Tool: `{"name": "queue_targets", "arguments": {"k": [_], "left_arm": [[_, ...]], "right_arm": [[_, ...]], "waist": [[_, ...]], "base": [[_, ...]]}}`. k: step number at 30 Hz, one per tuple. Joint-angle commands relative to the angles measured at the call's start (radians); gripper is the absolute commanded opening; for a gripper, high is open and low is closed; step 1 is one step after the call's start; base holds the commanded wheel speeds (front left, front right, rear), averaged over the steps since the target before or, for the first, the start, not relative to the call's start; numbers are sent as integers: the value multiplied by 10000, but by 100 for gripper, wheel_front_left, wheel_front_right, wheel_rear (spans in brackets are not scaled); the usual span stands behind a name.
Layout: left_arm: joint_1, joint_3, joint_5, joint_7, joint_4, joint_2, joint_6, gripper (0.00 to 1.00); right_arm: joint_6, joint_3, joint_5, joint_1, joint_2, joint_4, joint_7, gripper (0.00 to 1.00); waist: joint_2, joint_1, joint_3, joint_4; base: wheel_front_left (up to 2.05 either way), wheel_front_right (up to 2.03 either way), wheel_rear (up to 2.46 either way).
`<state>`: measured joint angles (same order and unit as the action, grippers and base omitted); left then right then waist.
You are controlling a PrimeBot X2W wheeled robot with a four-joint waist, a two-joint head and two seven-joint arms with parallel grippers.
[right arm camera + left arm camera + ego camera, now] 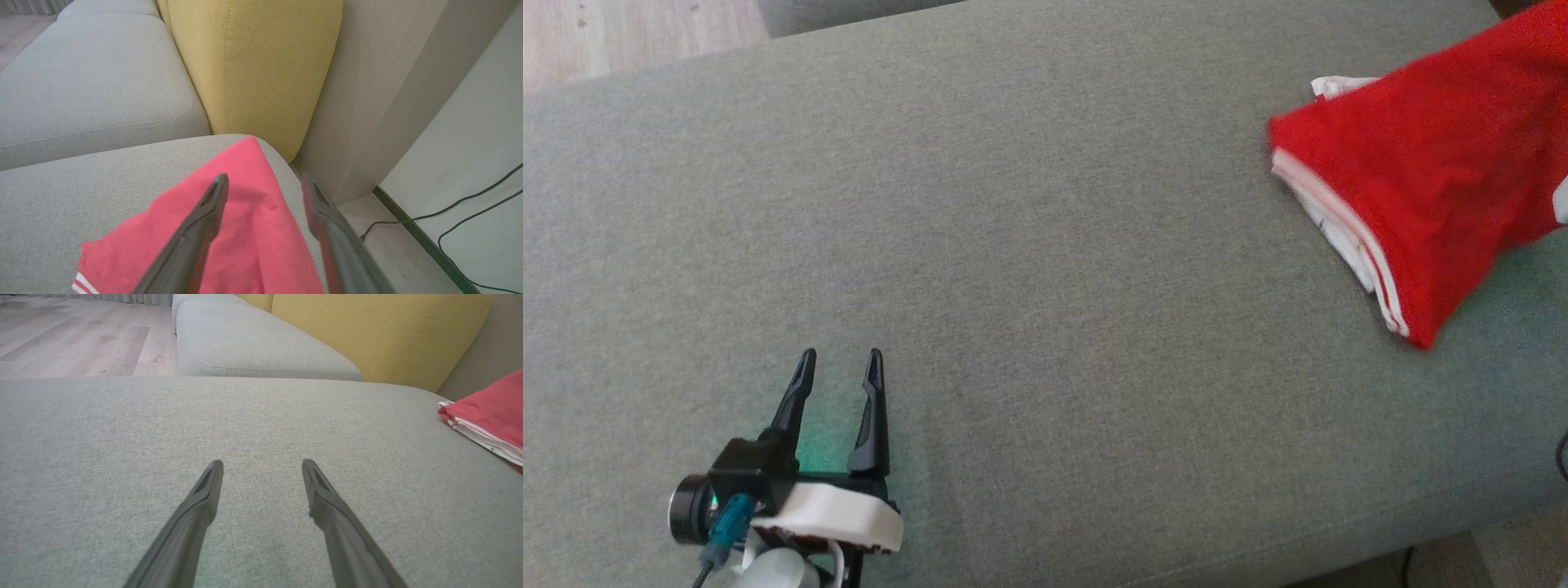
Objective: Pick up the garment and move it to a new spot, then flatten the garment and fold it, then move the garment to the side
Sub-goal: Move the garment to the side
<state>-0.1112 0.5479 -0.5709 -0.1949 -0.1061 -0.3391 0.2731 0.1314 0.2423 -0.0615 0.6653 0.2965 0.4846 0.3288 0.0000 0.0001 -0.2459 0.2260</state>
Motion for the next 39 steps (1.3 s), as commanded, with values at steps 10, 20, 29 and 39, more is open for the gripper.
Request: {"name": "queue_targets", "arguments": {"k": [10,20,29,39], "left_arm": [[-136,-360,-105,-176,135,-56,63,100],[326,-537,-475,-433,-90,240,-20,100],[1021,-719,-710,-530,-294,249,26,100],[1606,-821,-832,-518,-303,48,81,100]], "right_arm": [[-7,-326,217,-532,-259,-620,-790,100],[-7,-1049,522,-2020,-1190,-2135,-1569,100],[-7,-1633,348,-4278,-2044,-3544,-2339,100],[-7,-1850,-153,-6907,-2456,-4418,-3323,100]], "waist": [[0,-1,569,-133],[0,-1,1867,-605],[0,-1,2680,-1583],[0,-1,3083,-2666]], "base": [[0,0,0],[0,0,0],[0,0,0],[0,0,0]]}}
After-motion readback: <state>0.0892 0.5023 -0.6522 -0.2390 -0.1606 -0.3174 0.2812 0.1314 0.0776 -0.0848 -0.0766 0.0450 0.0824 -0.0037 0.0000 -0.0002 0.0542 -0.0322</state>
